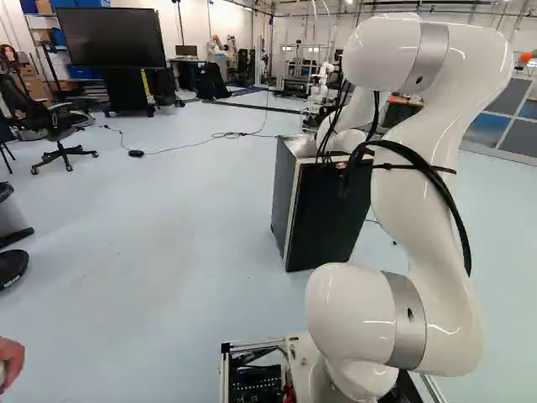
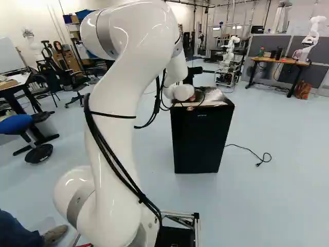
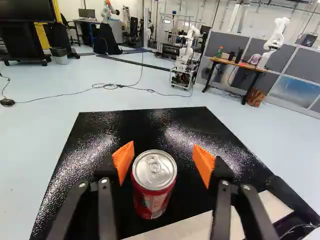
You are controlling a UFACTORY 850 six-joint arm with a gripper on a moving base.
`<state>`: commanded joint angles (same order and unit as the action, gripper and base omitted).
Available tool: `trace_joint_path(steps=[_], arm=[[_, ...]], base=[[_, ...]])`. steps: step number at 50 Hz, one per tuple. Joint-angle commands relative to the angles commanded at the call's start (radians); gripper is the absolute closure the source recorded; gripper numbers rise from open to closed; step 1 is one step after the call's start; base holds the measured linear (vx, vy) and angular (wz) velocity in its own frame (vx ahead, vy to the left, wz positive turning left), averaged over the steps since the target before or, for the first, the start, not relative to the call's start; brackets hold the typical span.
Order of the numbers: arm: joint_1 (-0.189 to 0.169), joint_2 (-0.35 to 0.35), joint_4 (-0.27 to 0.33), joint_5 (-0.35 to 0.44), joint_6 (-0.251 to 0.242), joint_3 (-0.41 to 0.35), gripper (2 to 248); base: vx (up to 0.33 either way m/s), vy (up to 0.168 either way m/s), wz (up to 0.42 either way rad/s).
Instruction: Grab a drink from the fridge
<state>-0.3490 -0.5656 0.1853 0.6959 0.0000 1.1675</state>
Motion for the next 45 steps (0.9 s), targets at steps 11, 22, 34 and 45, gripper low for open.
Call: trace_joint_path(steps=[11,22,34,45], arm=[[0.000,-0.001,0.000,0.000,0.000,0.001,133],[0.000,-0.001,0.000,0.000,0.000,0.001,152],[0.000,0.015,0.000,0.000,0.000,0.001,152],[0.000,0.033,0.000,0.000,0.000,0.001,152]], base=[[0.000,0.000,0.000],[0.000,0.000,0.000],[0.000,0.000,0.000],[0.000,0.000,0.000]])
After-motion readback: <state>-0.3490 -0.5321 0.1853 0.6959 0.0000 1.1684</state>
